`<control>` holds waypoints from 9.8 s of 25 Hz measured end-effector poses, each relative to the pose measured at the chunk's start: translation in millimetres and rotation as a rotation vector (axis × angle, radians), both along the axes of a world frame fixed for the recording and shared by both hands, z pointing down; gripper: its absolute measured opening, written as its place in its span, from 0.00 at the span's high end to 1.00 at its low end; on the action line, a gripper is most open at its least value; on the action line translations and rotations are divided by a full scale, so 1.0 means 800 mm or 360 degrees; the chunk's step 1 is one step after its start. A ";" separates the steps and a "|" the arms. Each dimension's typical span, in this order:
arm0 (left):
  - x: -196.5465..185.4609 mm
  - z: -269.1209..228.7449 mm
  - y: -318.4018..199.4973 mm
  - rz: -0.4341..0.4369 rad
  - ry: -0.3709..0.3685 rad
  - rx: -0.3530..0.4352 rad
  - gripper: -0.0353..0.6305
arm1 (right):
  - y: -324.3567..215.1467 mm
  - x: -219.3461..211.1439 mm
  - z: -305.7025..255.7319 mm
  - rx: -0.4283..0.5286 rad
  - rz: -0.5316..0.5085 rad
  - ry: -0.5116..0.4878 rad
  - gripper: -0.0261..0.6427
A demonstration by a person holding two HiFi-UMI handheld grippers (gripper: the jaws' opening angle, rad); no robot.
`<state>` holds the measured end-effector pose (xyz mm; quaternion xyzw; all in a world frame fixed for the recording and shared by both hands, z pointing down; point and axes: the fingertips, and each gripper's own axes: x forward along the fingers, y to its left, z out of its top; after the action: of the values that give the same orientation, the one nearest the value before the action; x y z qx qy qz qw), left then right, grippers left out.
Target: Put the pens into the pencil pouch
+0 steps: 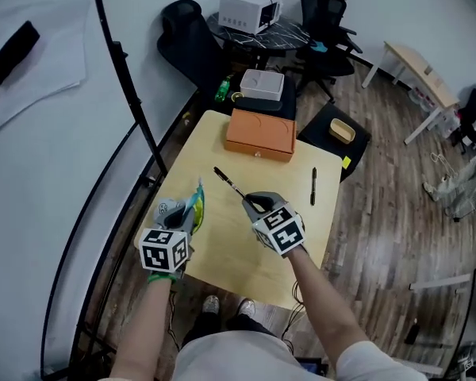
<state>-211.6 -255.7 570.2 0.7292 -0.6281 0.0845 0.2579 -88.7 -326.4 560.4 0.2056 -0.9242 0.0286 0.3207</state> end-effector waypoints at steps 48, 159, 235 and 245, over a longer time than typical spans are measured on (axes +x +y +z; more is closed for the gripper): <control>0.093 0.001 0.072 0.0318 0.0135 0.0015 0.89 | 0.168 -0.068 0.073 -0.0310 -0.0382 0.0264 0.90; 0.098 -0.036 0.011 0.0332 -0.0025 0.0183 0.89 | 0.160 0.083 -0.018 -0.0108 0.0070 0.0031 0.87; 0.276 0.071 -0.003 0.0698 0.0026 -0.0123 0.69 | 0.108 0.252 -0.045 -0.0052 0.0751 -0.0344 0.77; 0.250 -0.019 -0.008 0.0649 0.0064 0.0188 0.63 | 0.088 0.233 -0.066 0.0013 0.0730 -0.0472 0.77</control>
<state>-11.5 -262.0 554.8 0.8567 -0.4661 0.0834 0.2048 97.7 -256.1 507.7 0.4043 -0.8904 0.1265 0.1663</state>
